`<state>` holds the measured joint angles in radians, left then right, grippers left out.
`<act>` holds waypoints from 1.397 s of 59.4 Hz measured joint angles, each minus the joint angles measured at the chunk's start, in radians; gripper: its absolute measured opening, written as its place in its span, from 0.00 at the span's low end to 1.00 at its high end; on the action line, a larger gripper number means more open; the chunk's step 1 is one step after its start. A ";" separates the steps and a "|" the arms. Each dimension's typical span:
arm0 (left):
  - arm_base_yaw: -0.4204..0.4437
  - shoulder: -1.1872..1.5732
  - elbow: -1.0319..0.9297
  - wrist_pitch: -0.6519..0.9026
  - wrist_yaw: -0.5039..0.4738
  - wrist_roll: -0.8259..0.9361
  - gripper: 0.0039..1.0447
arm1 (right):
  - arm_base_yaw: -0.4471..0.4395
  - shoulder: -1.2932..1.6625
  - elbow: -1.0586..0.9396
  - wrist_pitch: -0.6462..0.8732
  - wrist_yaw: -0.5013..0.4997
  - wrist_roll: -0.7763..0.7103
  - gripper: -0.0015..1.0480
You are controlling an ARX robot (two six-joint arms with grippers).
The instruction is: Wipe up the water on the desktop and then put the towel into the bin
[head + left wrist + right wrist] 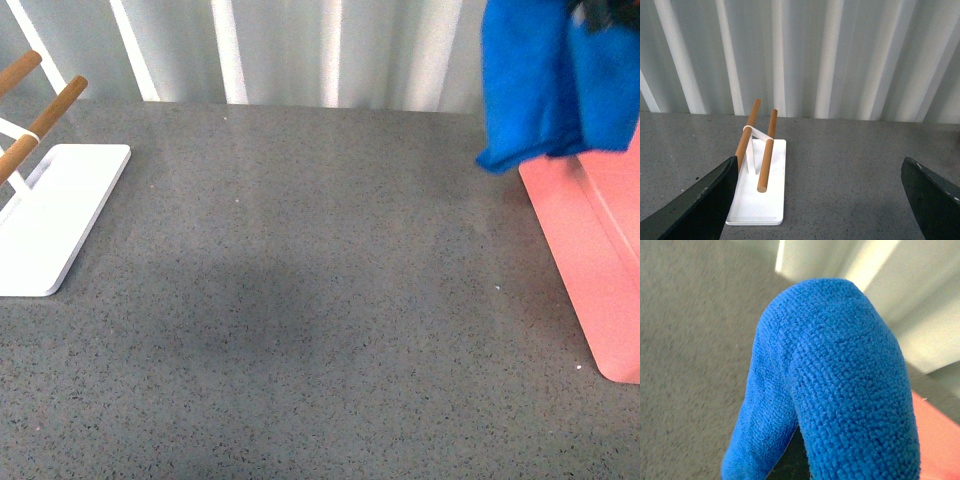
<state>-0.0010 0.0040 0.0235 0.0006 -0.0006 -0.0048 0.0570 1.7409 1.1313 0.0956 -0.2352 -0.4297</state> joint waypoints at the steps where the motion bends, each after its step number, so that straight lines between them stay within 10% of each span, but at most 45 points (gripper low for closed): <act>1: 0.000 0.000 0.000 0.000 0.000 0.000 0.94 | -0.005 -0.010 0.003 -0.002 -0.002 0.007 0.03; 37: 0.000 0.000 0.000 0.000 0.000 0.000 0.94 | -0.396 -0.104 -0.035 -0.146 -0.079 0.246 0.03; 76: 0.000 0.000 0.000 0.000 0.000 0.000 0.94 | -0.322 0.230 -0.029 -0.185 0.068 0.359 0.03; 83: 0.000 0.000 0.000 0.000 0.000 0.000 0.94 | -0.331 0.248 -0.037 -0.186 0.081 0.378 0.19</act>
<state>-0.0010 0.0040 0.0235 0.0006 -0.0006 -0.0048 -0.2737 1.9888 1.0943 -0.0906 -0.1543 -0.0521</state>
